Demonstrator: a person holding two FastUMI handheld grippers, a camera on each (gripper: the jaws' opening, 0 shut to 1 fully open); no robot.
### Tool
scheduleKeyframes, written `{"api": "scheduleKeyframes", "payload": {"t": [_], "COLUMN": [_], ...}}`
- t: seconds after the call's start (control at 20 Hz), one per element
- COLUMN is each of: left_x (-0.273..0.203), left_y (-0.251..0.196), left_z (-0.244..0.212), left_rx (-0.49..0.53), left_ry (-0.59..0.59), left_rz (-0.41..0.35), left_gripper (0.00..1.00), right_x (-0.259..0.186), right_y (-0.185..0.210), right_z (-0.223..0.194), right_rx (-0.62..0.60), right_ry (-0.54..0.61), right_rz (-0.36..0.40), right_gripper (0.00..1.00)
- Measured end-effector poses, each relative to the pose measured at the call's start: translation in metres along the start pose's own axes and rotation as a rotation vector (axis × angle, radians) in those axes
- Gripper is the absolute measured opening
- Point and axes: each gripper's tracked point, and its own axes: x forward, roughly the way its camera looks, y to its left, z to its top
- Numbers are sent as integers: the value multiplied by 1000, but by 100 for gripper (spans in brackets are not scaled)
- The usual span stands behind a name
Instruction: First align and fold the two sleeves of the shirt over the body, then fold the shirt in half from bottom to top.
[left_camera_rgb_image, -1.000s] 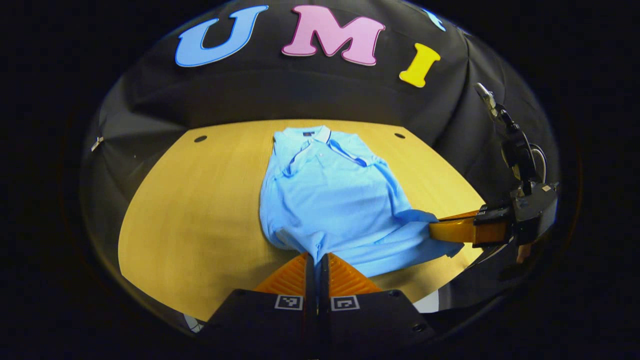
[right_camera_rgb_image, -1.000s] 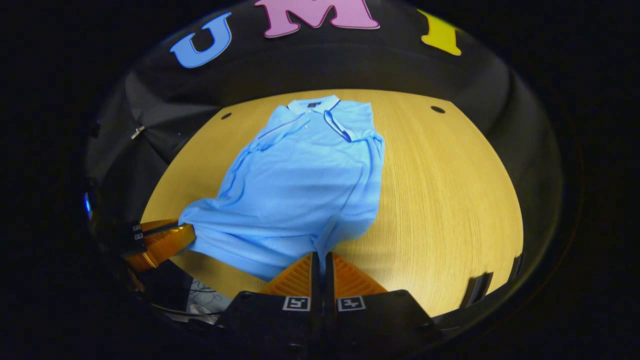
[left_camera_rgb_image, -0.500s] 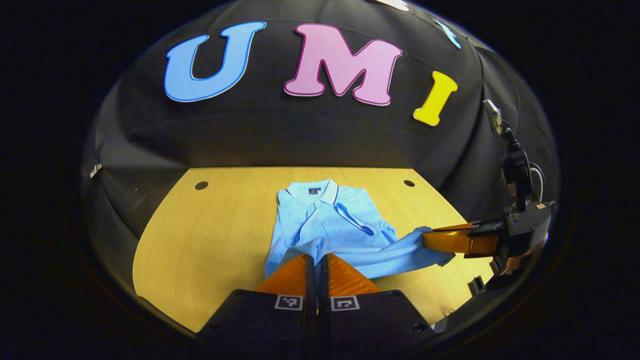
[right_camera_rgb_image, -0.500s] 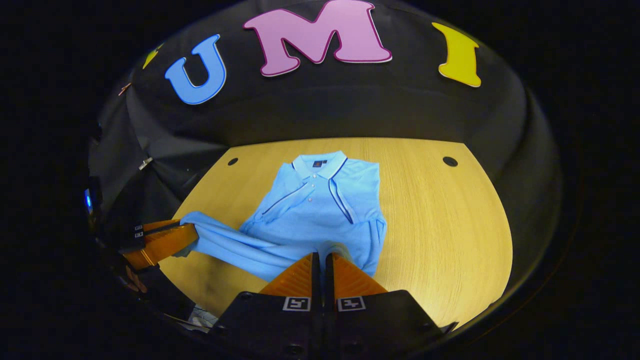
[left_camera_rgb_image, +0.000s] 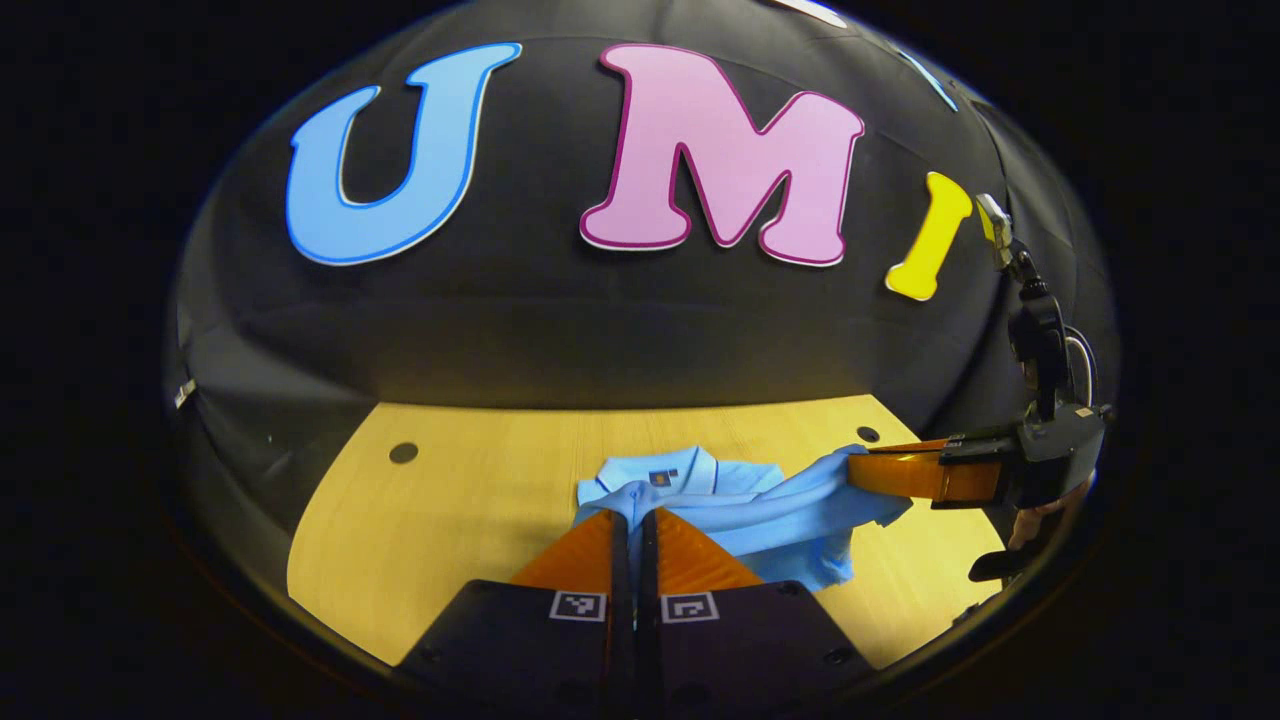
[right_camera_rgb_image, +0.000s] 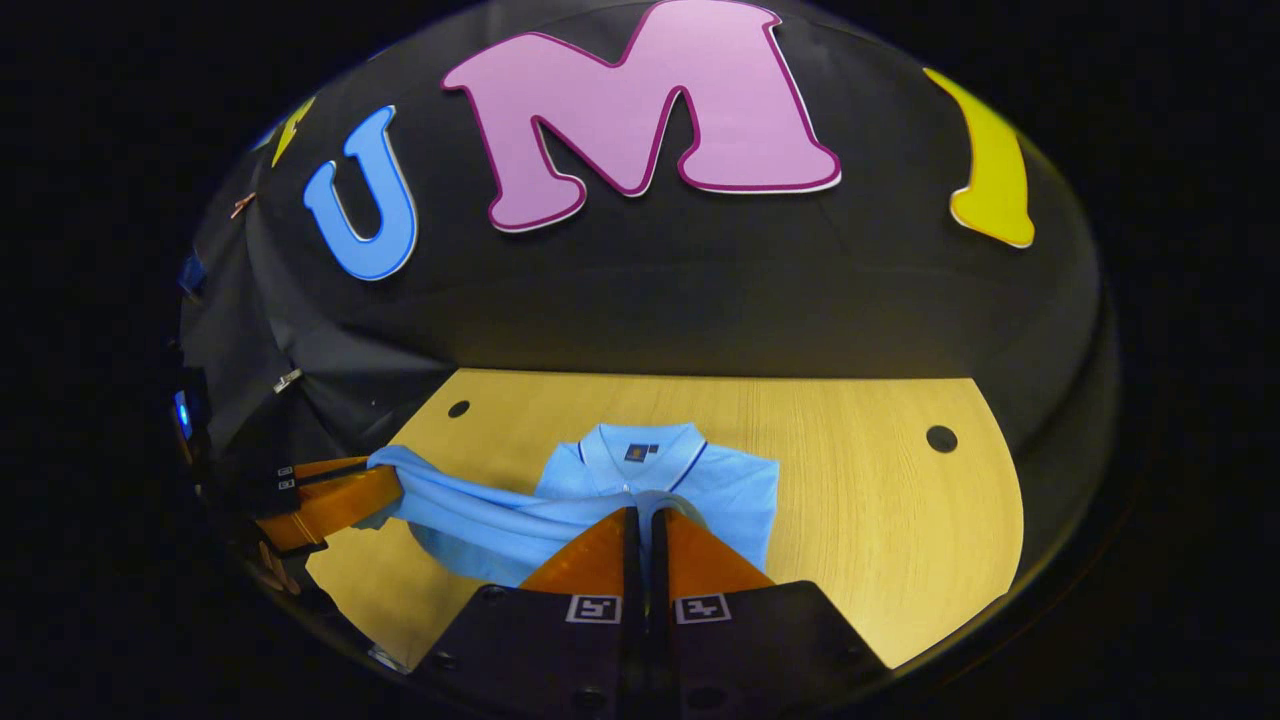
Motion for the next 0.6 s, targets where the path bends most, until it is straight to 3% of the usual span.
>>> {"api": "scheduleKeyframes", "payload": {"t": [0.3, 0.6], "left_x": [100, 201], "left_y": [18, 27], "left_z": [16, -27], "left_rx": [20, 9], "left_ry": [-9, 37], "left_rz": [33, -6], "left_gripper": [6, 6], "right_x": [90, 177], "right_y": [-26, -67], "right_z": [17, -3], "right_rx": [41, -45], "right_ry": [-1, 6], "right_rz": [12, -48], "right_gripper": [5, 5]}}
